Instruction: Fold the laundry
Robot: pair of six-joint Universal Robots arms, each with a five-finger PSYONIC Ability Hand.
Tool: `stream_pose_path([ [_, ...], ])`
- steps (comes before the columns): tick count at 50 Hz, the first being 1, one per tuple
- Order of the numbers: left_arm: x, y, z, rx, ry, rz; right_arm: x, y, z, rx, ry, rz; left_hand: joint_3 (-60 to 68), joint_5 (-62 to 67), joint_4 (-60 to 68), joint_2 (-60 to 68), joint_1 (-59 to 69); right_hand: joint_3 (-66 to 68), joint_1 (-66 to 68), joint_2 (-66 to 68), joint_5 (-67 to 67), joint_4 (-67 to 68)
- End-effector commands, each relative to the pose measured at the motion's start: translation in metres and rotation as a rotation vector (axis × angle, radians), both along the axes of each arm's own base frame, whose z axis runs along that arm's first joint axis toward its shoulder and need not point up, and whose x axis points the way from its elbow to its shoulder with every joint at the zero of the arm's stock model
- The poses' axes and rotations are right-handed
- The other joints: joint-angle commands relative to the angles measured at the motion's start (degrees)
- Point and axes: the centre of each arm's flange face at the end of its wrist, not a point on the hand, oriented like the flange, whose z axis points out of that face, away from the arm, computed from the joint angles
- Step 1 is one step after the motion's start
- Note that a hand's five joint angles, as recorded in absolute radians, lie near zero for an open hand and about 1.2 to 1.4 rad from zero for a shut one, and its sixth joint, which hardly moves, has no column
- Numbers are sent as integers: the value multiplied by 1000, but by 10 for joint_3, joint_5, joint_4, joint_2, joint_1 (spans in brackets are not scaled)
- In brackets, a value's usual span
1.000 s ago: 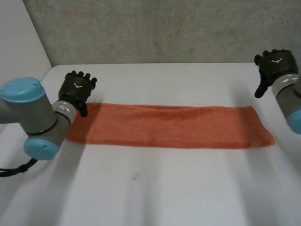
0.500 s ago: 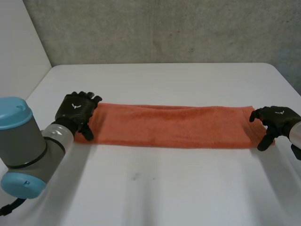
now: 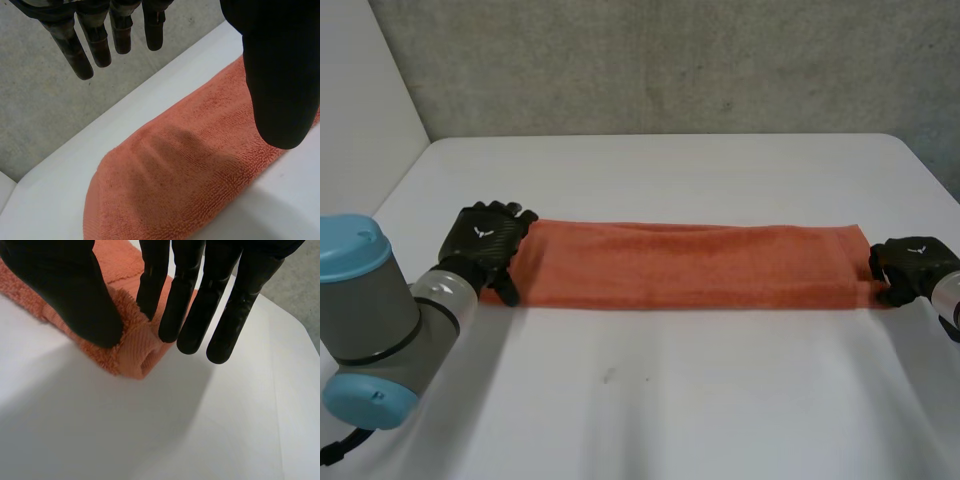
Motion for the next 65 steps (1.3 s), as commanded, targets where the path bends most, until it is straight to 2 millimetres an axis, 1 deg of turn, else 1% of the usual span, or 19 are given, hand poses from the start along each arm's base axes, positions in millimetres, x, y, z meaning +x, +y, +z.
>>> stream_pose_path([
  [1,0,1,0,2,-1,2,-16,-9,4,-16,13,-58,-21,-17,-13,-10,-15,162,276,159,193,158],
  [12,1,3,2,-2,0,2,-107,-50,48,-148,234,-356,-22,-17,-13,-10,-15,162,276,159,193,158],
  [17,1,3,2,-4,1,4,-101,-57,64,-185,319,-331,-22,-17,-13,-10,-15,162,276,159,193,158],
  [24,1,2,3,-5,1,5,19,-46,104,-338,190,-91,-22,-17,-13,-10,-15,162,276,159,193,158],
  [25,1,2,3,-5,1,5,55,-34,111,-369,162,-10,-22,-17,-13,-10,-15,162,276,159,193,158],
  [28,1,2,3,-5,1,5,111,-11,119,-421,124,130,-22,-17,-13,-10,-15,162,276,159,193,158],
  [29,1,2,3,-5,1,5,146,8,121,-446,99,224,-22,-17,-13,-10,-15,162,276,159,193,158],
  [31,1,2,3,-5,1,5,178,30,119,-464,75,320,-22,-17,-13,-10,-15,162,276,159,193,158],
  [33,2,3,2,-4,0,5,220,63,105,-465,45,459,-22,-17,-13,-10,-15,162,276,159,193,158],
  [37,2,3,2,-4,0,5,274,117,66,-422,16,666,-22,-17,-13,-10,-15,162,276,159,193,158],
  [40,2,3,2,-4,0,5,289,141,43,-374,31,735,-22,-17,-13,-10,-15,162,276,159,193,158],
  [41,2,3,2,-2,0,5,295,154,25,-339,58,768,-22,-17,-13,-10,-15,-42,72,-45,-11,-47],
  [45,2,4,1,2,-2,4,295,167,-4,-283,133,803,-22,-17,-13,-10,-15,-145,-31,-148,-114,-149],
  [46,2,4,1,2,-2,4,294,166,-4,-279,144,797,-22,-17,-13,-10,-15,-180,-66,-183,-149,-185],
  [49,1,5,1,2,-1,1,284,154,20,-303,139,690,-22,-17,-13,-10,-15,-538,-424,-541,-507,-542],
  [52,-1,6,1,1,-1,-7,267,139,60,-332,61,571,-22,-17,-13,-10,-15,-538,-424,-541,-507,-542],
  [56,-8,11,3,-5,1,-30,222,108,86,-293,-55,404,-22,-17,-13,-10,-15,-538,-424,-541,-507,-542],
  [63,-23,20,7,-20,9,-83,170,101,65,-125,-144,285,-23,-18,-15,-12,-17,-538,-424,-541,-507,-542],
  [65,-40,30,13,-40,20,-142,155,99,55,-82,-140,254,-22,-17,-13,-10,-15,-538,-424,-541,-507,-542],
])
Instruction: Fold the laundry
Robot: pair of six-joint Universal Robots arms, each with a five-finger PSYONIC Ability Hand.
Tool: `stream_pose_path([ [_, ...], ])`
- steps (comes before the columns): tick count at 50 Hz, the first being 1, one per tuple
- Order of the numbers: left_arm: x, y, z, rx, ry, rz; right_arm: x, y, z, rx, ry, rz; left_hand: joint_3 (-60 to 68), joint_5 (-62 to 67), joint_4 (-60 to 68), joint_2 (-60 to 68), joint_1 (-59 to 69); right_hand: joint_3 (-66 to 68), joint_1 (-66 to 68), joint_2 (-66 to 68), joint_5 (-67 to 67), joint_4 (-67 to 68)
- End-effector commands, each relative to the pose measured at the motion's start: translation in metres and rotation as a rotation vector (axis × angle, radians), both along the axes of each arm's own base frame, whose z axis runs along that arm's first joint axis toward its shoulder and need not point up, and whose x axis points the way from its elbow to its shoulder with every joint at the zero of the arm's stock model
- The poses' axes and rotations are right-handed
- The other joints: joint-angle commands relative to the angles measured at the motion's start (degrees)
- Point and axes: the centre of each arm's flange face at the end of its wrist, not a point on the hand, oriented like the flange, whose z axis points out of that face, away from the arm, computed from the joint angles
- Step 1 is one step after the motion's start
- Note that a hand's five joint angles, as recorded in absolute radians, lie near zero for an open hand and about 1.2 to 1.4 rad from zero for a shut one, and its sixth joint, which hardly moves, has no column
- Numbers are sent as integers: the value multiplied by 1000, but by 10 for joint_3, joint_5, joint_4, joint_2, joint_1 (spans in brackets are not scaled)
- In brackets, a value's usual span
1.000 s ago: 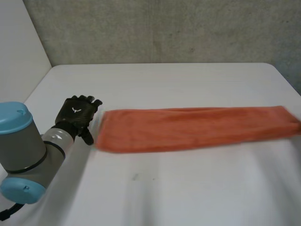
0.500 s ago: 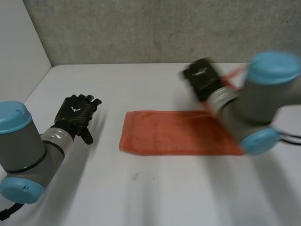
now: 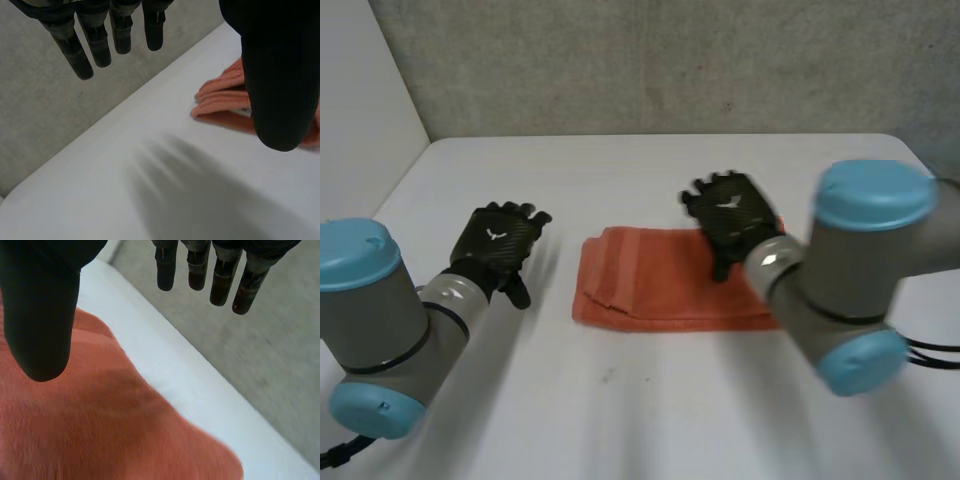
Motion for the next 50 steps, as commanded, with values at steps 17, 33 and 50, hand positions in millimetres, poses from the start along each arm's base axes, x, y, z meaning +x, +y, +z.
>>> stream_pose_path([
  [17,-98,7,6,-42,16,-236,-96,-24,-67,203,-57,-143,-6,-1,2,5,0,469,472,464,454,457],
  [33,-65,10,-28,89,-74,-120,-94,-48,-38,-19,84,-179,-8,-3,0,3,-1,680,683,675,665,669],
  [50,-12,5,32,-4,5,37,87,66,-31,-233,192,392,-16,-12,-8,-5,-10,680,683,675,665,669],
])
